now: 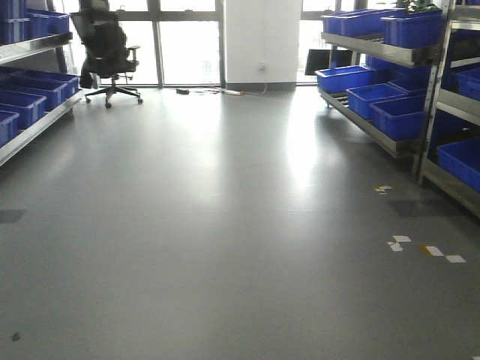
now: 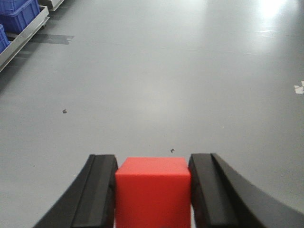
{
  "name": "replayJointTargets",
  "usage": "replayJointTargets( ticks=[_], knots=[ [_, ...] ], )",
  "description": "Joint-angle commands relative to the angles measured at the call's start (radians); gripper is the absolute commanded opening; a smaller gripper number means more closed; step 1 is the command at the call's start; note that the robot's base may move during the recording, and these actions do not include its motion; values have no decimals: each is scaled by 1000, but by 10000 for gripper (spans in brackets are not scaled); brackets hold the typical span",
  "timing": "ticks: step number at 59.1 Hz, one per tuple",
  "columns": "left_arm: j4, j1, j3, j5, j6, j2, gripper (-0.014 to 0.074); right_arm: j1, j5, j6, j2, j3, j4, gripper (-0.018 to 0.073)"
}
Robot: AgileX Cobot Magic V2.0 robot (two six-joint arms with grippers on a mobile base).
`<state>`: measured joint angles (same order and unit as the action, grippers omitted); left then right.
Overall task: Pick red cube and place on left shelf
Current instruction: 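Drive across the room toward the rack of blue crates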
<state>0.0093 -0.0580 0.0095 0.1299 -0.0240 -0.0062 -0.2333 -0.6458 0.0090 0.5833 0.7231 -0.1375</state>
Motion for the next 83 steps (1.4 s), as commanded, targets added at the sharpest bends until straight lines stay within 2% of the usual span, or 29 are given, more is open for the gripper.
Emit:
replayJointTargets(
  ticks=[1, 83],
  knots=[
    [-3, -6, 23, -88, -1, -16, 102, 0, 75, -9, 0, 25, -5, 54],
    [-3, -6, 23, -88, -1, -16, 102, 0, 75, -9, 0, 25, -5, 54]
  ],
)
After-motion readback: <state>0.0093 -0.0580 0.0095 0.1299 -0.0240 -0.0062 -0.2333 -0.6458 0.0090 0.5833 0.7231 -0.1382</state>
